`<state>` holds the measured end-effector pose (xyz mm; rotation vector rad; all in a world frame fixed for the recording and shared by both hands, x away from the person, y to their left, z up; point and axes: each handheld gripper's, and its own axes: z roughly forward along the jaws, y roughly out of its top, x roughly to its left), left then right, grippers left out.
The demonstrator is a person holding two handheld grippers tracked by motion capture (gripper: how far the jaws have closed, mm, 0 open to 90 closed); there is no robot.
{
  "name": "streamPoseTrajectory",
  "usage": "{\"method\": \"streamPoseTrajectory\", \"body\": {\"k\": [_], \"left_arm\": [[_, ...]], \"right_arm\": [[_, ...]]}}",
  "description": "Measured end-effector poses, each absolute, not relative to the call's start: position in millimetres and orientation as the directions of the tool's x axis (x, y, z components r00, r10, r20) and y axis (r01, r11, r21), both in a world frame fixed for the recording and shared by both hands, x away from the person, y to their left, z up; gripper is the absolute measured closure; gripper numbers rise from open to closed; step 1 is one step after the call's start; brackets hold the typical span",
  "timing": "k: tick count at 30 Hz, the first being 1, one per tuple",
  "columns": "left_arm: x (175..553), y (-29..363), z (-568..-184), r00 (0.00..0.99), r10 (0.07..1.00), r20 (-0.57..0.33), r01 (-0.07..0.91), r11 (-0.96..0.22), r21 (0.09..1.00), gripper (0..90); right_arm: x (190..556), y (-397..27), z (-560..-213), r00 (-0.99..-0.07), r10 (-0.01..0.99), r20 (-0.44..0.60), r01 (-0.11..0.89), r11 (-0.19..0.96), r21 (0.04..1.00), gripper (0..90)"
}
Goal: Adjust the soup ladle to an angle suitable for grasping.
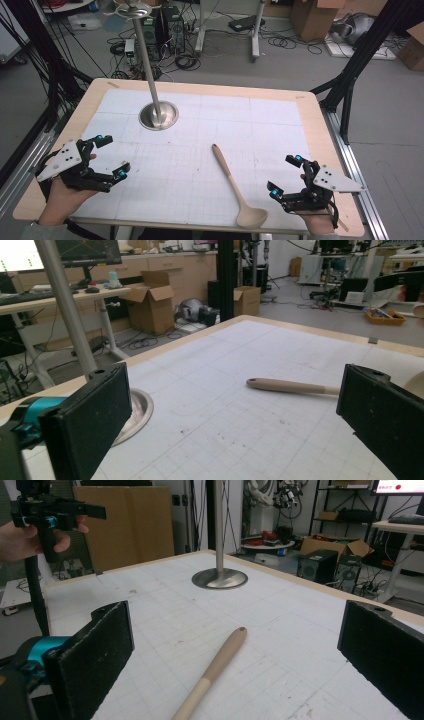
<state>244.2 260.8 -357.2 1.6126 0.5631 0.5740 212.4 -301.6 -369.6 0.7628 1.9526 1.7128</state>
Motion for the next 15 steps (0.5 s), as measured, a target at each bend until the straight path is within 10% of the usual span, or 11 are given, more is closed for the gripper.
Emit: {"method": "streamPoseTrajectory", "body": {"k": [15], "left_arm": [[245.1,266.4,-361.0,0.737,0.675,0.027,0.058,-0.103,0.993,1.7]], "right_arm": [[220.5,-294.2,-361.6,-0.711,0.699,0.077,0.168,0.063,0.984,0.0]]}}
